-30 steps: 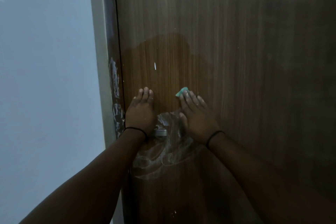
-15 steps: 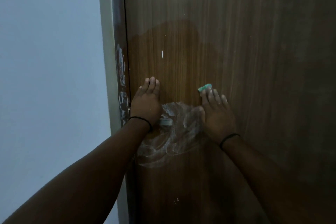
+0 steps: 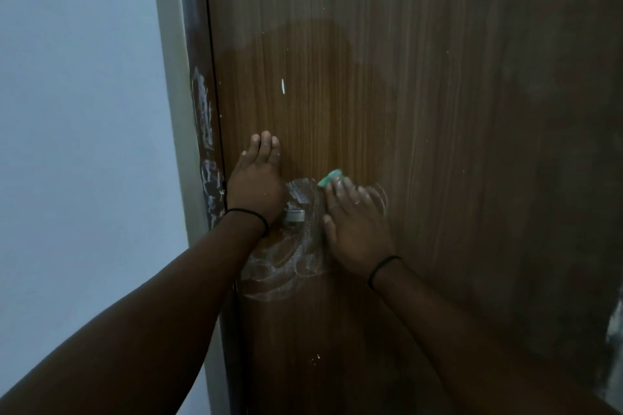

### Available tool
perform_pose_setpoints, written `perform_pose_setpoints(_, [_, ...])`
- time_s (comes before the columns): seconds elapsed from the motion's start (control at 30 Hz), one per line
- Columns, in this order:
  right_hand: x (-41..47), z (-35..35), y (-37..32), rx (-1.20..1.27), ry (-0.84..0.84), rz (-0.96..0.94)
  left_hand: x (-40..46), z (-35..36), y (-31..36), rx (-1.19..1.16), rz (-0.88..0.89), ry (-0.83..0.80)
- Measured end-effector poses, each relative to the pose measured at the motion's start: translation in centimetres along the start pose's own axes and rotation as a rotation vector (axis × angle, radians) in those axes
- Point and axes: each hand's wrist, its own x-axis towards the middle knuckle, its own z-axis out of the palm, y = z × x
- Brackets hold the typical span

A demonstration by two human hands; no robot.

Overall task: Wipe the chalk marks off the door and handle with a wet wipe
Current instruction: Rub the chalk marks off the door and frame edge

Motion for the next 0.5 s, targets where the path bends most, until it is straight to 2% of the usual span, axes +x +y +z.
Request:
perform_pose_setpoints(0.07, [-1.8,0.1,1.2,-0.031,-0.057,-0.044,0.0,-0.2,-0.2,0.0,0.011,0.0])
perform_pose_setpoints(0.17, [-2.0,-0.4,4.0,-0.032,0.007,0.141,0.0,-0.3,-0.2,0.008,0.022,-0.01])
perform_pose_setpoints(0.23, [-0.5,-0.9,4.0,0.001,0.049,0.201,0.0,-0.2,0.0,0.008,0.01,-0.019])
perform_pose_setpoints(0.3, [0.2,-0.8,2.6,0.026,0.037,0.141,-0.1,0.0,0.3,-0.006,-0.006,-0.022])
perform_pose_setpoints(0.4, [-1.9,-0.2,2.3,-0.017,-0.068,-0.009,-0.1,-0.1,0.3,-0.018,-0.004,-0.014])
perform_pose_setpoints(0.5, [-3.4,-0.4,4.8,-0.045,-0.051,0.091,-0.1,-0.3,0.1,-0.003,0.007,-0.02])
